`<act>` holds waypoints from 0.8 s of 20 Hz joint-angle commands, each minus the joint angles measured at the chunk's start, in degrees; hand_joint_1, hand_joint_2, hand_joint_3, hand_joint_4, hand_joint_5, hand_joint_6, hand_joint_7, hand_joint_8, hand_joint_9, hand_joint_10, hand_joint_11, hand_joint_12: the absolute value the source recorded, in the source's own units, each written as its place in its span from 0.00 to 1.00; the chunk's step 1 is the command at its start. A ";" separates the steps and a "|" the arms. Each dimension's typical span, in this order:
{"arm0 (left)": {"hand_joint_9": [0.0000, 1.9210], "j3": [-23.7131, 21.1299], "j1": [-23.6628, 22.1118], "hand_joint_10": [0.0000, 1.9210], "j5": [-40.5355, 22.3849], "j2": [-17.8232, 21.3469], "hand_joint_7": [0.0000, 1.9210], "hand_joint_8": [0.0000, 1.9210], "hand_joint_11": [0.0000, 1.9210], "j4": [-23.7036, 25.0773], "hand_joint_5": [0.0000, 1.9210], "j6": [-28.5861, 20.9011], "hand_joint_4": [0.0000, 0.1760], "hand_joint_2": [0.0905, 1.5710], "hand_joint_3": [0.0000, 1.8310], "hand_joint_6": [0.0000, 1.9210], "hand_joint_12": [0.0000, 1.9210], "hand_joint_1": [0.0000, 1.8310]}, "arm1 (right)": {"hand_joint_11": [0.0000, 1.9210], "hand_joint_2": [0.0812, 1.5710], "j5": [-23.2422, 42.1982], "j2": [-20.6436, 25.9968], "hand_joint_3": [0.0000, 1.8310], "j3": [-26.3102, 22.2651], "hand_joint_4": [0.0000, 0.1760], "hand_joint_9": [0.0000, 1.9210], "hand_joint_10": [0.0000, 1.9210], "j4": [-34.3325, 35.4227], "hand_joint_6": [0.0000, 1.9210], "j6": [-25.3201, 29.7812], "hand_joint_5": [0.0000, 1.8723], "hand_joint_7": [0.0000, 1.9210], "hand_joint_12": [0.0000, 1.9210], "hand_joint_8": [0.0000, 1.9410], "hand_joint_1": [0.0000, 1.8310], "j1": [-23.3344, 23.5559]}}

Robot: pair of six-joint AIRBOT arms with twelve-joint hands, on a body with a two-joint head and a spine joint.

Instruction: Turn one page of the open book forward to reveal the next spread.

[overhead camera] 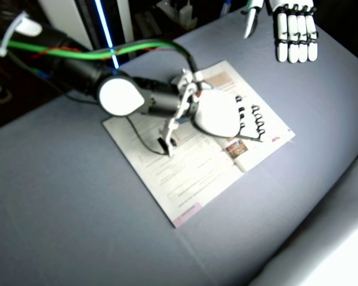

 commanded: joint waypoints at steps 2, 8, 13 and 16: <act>0.09 0.24 -0.93 0.00 -8.08 0.06 0.11 0.00 0.00 -0.65 0.10 -0.05 0.00 0.85 0.00 0.00 0.17 0.00 | 0.05 0.82 6.80 0.16 0.00 -0.18 0.00 0.09 0.00 1.45 0.00 1.18 0.06 0.07 0.10 0.01 0.00 1.78; 0.04 0.17 -1.86 0.00 -9.61 0.09 0.07 0.00 0.00 -0.39 0.07 -0.02 0.05 0.86 0.00 0.00 0.08 0.00 | 0.00 0.77 7.08 -0.18 0.00 0.73 0.00 0.12 0.00 2.47 0.00 1.34 0.08 0.10 0.38 0.00 0.00 3.40; 0.06 0.12 -2.43 0.01 -10.59 -0.01 0.08 0.00 0.02 0.08 0.09 -0.02 0.00 0.89 0.00 0.01 0.08 0.00 | 0.00 0.77 7.07 -2.69 0.00 2.92 0.00 0.01 0.00 5.13 0.00 1.34 0.00 0.02 0.04 0.00 0.00 4.07; 0.06 0.12 -2.60 0.00 -10.99 -0.06 0.09 0.00 0.00 0.08 0.09 -0.03 0.00 0.88 0.00 0.00 0.11 0.00 | 0.00 0.72 7.08 -3.88 0.00 3.63 0.37 0.01 0.00 6.14 0.00 1.34 0.00 0.01 0.04 0.00 0.00 4.64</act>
